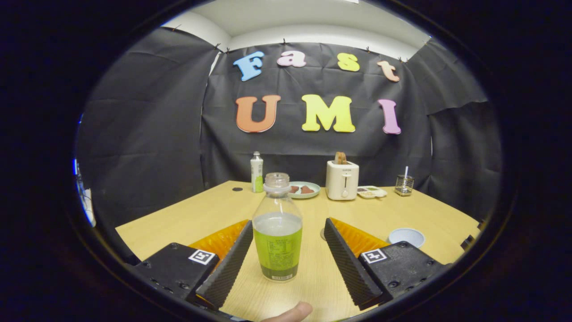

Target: Take the bottle from table, then pour the juice into the cup, finally place the bottle on the coaster

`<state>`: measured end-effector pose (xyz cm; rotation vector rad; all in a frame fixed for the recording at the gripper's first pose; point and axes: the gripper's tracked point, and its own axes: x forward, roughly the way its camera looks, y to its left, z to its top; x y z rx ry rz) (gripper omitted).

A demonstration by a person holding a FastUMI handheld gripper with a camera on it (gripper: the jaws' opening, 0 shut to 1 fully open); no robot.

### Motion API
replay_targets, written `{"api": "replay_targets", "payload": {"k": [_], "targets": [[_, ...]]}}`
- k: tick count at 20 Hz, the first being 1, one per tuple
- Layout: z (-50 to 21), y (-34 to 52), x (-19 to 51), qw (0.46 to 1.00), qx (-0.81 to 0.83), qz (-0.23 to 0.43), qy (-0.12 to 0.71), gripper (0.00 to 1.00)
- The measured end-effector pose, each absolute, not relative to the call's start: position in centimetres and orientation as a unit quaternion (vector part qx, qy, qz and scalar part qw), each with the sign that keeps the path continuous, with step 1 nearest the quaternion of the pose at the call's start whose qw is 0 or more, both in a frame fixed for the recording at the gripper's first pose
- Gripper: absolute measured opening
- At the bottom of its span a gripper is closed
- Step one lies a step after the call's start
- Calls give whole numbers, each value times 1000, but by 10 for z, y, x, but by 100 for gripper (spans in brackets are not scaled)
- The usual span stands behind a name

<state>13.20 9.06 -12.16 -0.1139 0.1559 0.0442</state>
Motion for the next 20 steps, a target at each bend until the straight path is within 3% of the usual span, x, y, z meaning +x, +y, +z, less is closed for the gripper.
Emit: {"api": "replay_targets", "payload": {"k": [13, 16, 20], "targets": [[-142, 100, 185, 991, -101, 4, 83, 100], [-139, 102, 188, 994, -83, 12, 73, 86], [-139, 100, 184, 995, -54, 12, 85, 82]]}}
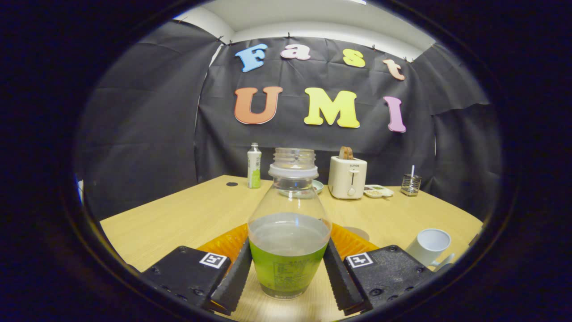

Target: Take the bottle from table, then pour the juice into the cup, finally place the bottle on the coaster

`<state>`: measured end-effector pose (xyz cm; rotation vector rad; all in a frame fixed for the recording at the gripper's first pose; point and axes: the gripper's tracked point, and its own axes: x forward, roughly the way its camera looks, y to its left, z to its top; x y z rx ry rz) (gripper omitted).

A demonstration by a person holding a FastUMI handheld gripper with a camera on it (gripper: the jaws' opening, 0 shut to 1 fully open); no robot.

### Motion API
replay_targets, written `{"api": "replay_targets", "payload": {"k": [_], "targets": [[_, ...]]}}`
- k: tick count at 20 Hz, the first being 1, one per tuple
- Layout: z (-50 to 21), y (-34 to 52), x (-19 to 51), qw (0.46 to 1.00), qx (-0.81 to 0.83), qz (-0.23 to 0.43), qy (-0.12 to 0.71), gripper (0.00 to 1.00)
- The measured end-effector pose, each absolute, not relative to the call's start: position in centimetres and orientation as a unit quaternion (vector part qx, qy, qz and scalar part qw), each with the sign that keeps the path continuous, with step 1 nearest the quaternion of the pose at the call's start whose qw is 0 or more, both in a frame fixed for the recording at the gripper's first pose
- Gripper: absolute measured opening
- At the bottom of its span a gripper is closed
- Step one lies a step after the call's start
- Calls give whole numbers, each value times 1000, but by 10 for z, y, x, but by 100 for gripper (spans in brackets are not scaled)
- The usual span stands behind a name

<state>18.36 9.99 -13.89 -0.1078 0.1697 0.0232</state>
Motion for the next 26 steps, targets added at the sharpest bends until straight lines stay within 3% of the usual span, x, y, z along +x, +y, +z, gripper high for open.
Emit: {"api": "replay_targets", "payload": {"k": [20, 26], "targets": [[-41, 124, 144, 989, 100, 66, 82, 80], [-30, 120, 149, 967, 222, 88, 84, 80]]}}
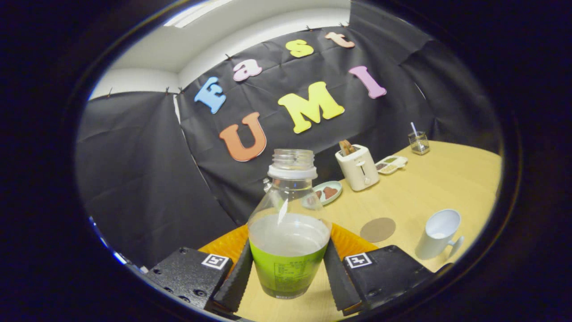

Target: Take the bottle from table, then pour the juice into the cup, finally place the bottle on the coaster

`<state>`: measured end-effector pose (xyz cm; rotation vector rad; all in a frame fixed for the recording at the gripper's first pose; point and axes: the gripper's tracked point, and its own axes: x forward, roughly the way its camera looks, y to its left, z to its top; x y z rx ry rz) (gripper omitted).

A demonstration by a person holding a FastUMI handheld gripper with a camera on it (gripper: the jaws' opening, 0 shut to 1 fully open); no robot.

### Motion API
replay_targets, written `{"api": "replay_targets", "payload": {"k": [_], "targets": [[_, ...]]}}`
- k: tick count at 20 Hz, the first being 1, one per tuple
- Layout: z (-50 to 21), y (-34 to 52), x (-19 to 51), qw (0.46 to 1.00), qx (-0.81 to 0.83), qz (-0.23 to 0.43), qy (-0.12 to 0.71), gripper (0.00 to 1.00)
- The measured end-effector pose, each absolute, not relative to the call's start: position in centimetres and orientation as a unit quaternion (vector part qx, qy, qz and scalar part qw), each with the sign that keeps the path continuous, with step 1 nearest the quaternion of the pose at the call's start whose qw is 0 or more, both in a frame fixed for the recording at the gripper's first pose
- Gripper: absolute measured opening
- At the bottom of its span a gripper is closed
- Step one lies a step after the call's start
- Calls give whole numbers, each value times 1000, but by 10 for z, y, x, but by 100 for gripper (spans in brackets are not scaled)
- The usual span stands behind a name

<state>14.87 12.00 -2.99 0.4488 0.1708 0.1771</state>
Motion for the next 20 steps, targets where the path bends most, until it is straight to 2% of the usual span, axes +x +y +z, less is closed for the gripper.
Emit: {"api": "replay_targets", "payload": {"k": [5, 13, 20], "targets": [[-21, 118, 152, 929, 349, 105, 66, 80], [-18, 94, 154, 878, 466, 92, 58, 79], [-14, 88, 158, 816, 566, 112, 46, 79]]}}
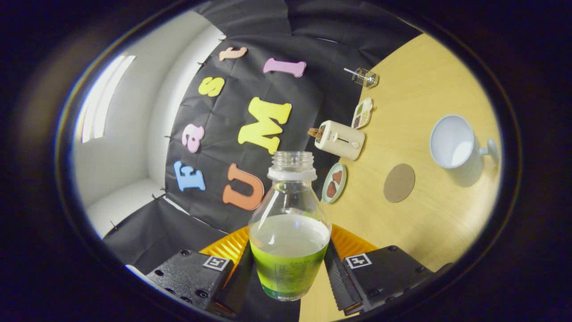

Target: Take the bottle from table, then pour the juice into the cup, finally place the bottle on the coaster

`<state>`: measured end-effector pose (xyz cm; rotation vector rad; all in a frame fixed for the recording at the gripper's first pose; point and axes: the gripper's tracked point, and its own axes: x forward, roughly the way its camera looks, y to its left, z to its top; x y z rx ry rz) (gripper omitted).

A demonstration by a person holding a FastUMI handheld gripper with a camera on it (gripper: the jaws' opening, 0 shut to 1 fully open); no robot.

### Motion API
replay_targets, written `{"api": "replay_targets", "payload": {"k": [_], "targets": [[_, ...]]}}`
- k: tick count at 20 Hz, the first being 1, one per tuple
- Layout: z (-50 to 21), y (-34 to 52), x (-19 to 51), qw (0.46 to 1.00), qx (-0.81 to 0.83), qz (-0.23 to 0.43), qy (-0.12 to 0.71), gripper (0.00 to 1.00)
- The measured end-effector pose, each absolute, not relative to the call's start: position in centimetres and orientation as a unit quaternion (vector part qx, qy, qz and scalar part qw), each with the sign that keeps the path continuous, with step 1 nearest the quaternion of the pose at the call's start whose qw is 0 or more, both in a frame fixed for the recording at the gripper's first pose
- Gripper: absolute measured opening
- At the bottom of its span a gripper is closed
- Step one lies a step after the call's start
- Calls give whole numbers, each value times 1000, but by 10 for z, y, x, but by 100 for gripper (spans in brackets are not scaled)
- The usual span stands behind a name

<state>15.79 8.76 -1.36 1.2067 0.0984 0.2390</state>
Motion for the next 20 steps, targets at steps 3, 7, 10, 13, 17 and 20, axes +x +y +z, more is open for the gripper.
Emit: {"api": "replay_targets", "payload": {"k": [3, 7, 10, 13, 17, 20], "targets": [[-15, 79, 155, 784, 609, 110, 40, 79], [-13, 75, 154, 743, 657, 118, 43, 79], [-12, 65, 156, 711, 693, 116, 43, 79], [-14, 58, 165, 699, 705, 116, 40, 79], [-13, 53, 167, 679, 724, 113, 43, 79], [-13, 57, 169, 655, 745, 117, 53, 79]]}}
